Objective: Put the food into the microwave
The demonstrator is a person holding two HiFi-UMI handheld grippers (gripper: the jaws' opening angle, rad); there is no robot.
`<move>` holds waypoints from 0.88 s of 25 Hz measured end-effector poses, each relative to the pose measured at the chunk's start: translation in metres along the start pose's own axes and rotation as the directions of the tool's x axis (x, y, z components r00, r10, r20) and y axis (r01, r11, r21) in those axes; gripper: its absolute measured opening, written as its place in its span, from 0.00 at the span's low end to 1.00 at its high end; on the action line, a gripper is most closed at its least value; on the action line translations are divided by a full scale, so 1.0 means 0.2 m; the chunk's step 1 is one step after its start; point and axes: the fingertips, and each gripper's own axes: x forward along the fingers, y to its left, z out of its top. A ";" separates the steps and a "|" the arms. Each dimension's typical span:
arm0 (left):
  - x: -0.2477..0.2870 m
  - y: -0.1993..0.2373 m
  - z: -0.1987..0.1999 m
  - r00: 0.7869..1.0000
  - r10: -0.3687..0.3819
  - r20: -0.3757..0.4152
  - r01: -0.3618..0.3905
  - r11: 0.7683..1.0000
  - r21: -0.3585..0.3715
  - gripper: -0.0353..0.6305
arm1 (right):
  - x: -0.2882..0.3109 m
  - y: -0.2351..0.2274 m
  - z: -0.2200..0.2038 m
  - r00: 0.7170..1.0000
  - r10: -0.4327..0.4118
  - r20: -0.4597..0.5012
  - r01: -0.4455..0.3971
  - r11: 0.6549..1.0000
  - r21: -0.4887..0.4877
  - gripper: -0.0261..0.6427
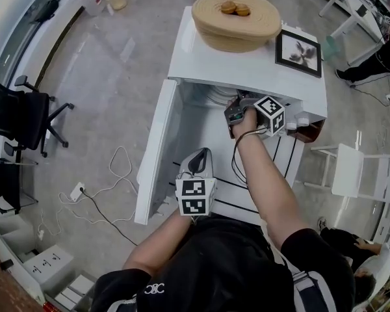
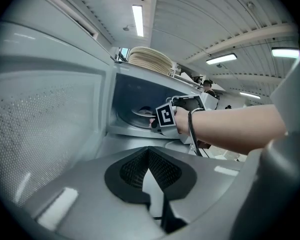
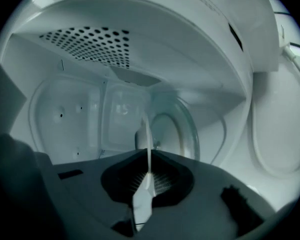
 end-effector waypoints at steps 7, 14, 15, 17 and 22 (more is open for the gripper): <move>0.00 0.02 0.00 1.000 -0.006 -0.002 0.006 1.000 0.002 0.07 | 0.03 -0.05 0.01 0.998 -0.059 0.015 0.060 0.996 -0.065 0.07; 0.00 0.03 0.00 1.000 -0.016 -0.007 0.016 1.000 0.009 0.07 | 0.04 -0.04 0.01 0.992 -0.117 0.040 0.124 0.958 -0.259 0.07; 0.00 0.02 0.01 1.000 -0.024 -0.008 0.024 1.000 0.015 0.07 | 0.03 -0.04 0.02 0.991 -0.126 0.047 0.135 0.946 -0.294 0.07; 0.00 0.01 0.01 0.999 -0.035 -0.011 0.035 0.999 0.023 0.07 | 0.03 -0.03 0.02 0.987 -0.146 0.060 0.158 0.922 -0.353 0.08; 0.00 0.01 0.00 0.999 -0.047 -0.017 0.048 0.999 0.024 0.07 | 0.01 -0.05 0.05 0.975 -0.196 0.108 0.224 0.879 -0.421 0.12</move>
